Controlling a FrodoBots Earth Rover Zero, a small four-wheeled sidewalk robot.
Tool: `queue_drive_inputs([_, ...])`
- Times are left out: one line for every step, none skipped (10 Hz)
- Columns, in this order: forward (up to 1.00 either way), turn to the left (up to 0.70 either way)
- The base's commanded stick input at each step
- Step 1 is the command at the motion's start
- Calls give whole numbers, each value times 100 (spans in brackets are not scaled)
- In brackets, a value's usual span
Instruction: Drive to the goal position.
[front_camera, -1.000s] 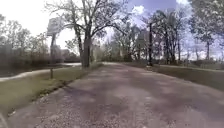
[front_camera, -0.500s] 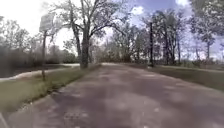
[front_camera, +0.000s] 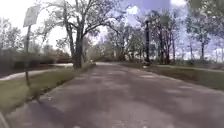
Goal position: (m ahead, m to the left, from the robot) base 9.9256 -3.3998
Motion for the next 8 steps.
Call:
queue_drive_inputs([100, 0])
queue_drive_inputs([100, 0])
queue_drive_inputs([100, 0])
queue_drive_inputs([100, 0])
queue_drive_inputs([100, 0])
queue_drive_inputs([100, 0])
queue_drive_inputs([100, 0])
queue_drive_inputs([100, 0])
